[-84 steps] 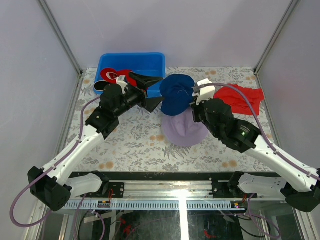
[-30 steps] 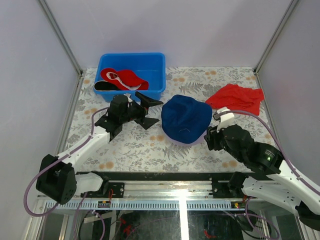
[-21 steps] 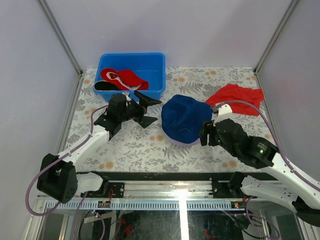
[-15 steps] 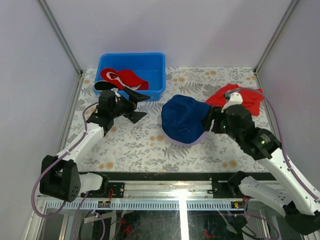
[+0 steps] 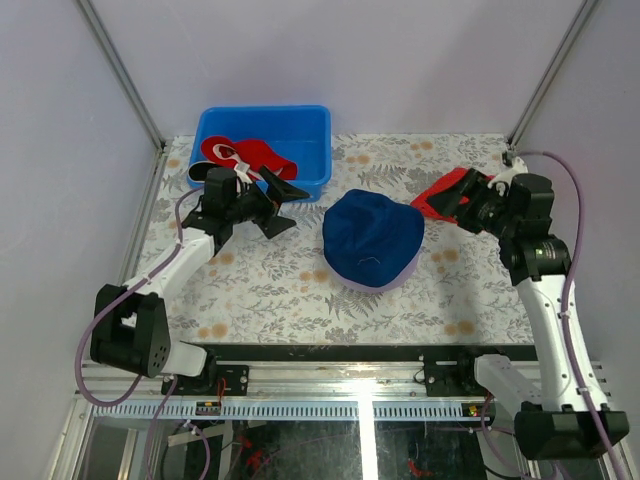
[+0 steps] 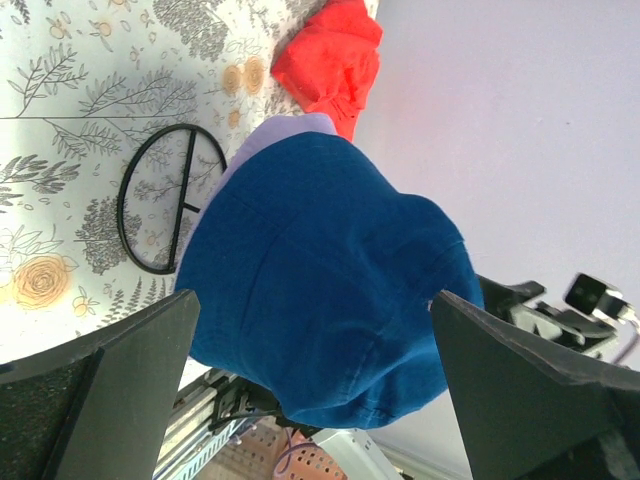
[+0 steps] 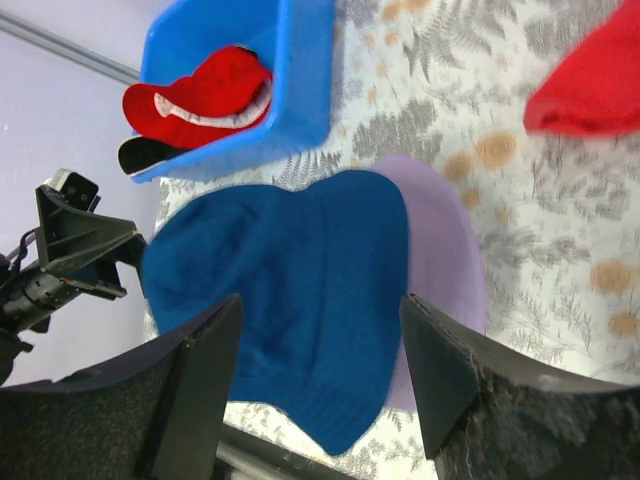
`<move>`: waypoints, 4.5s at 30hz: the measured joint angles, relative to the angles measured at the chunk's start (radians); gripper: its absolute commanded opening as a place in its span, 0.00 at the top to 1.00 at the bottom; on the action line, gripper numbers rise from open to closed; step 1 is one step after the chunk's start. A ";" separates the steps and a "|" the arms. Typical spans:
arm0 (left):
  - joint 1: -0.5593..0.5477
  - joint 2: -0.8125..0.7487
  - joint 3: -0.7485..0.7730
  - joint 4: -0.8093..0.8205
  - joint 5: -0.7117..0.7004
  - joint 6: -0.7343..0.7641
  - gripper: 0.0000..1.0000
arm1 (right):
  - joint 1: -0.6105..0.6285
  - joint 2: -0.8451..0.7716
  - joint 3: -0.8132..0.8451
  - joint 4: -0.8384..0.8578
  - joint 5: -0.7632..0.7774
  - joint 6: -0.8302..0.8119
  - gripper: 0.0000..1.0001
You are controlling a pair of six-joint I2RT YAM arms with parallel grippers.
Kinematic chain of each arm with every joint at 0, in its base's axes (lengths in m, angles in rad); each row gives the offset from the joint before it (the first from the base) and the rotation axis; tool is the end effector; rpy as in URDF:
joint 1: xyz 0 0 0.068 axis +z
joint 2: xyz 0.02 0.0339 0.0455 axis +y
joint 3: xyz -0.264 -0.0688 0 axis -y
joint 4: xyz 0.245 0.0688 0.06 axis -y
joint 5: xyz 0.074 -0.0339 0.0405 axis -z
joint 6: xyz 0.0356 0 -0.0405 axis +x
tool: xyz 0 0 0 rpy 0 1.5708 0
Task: Stack the hats
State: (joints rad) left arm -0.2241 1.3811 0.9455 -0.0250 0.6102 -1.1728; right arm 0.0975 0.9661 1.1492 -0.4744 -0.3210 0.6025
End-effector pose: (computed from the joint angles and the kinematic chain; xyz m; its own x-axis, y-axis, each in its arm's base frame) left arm 0.2978 -0.0888 0.2779 -0.7972 -0.5931 -0.1124 -0.1349 0.3565 -0.9245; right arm 0.2011 0.0310 0.4033 -0.4583 0.4955 -0.7379 -0.1620 0.7697 0.6175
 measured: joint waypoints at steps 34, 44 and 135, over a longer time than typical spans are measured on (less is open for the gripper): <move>0.003 0.073 -0.055 -0.065 0.090 0.111 0.00 | -0.166 -0.047 -0.669 0.699 -0.441 0.494 1.00; 0.005 0.092 -0.080 -0.011 0.095 0.096 0.05 | -0.166 -0.070 -0.698 0.675 -0.415 0.485 1.00; -0.074 0.591 -0.371 1.312 0.155 -0.507 0.83 | -0.028 0.126 -0.473 0.108 0.114 0.199 0.44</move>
State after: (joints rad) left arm -0.2981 1.9720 0.5743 1.2869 0.7654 -1.6798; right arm 0.0692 1.0916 0.6762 -0.3668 -0.2070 0.8013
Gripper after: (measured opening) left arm 0.061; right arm 0.554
